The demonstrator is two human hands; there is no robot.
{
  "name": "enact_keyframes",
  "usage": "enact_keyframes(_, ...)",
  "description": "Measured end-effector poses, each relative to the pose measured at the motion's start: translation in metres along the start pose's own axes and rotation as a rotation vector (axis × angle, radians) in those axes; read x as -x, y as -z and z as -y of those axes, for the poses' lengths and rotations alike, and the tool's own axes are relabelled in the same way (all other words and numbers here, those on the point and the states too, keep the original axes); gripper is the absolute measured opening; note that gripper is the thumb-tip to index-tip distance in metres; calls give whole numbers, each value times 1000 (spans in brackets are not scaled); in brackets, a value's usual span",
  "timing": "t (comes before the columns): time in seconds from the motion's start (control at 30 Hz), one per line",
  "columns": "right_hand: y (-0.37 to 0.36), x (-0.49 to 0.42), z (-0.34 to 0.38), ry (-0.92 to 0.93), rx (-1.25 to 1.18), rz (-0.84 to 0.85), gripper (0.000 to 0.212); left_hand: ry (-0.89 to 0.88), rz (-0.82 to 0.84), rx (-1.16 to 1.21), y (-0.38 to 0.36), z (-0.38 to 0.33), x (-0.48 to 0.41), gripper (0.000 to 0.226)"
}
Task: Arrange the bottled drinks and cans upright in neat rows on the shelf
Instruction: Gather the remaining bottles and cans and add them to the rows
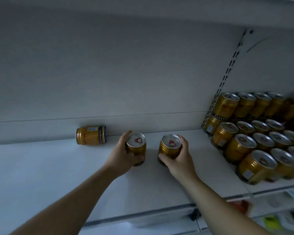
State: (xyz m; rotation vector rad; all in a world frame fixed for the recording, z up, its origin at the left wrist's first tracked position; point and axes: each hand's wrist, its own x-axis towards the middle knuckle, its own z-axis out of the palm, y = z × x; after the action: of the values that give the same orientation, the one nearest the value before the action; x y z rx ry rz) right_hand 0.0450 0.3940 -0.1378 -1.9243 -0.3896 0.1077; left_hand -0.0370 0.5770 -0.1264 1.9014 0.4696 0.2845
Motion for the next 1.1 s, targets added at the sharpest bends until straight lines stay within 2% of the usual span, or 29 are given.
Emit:
enact_keyframes(0.1,4,16,10,-73,-84,-45,70,19,17,174,-2,-3,8,91)
enact_keyframes(0.2,20,39,21,-89,-201,-126,62,-34,25,181,-6,-23,17,65)
enact_keyframes(0.3,45,56,33,-50,-277,-249,55,-97,105,332,-22,-53,27,45)
enact_keyframes(0.47,105,74,43,26,-326,-439,36,-154,214,489,-70,-105,42,31)
enact_keyframes(0.53,133,80,43,28,-345,-495,30,-196,264,465,-91,-122,48,34)
enact_keyframes(0.67,191,84,33,29,-366,-534,31,-266,335,404,-139,-154,55,44)
enact_keyframes(0.8,254,83,16,8,-258,-498,47,-238,315,413,-200,-180,60,48)
enact_keyframes(0.87,286,78,8,3,-226,-440,53,-224,287,406,-228,-191,61,55)
enact_keyframes(0.97,325,67,-4,12,-208,-350,50,-202,187,413,-261,-203,60,61)
enact_keyframes(1.1,359,45,-13,18,-185,-262,53,-168,49,366,-277,-211,51,68)
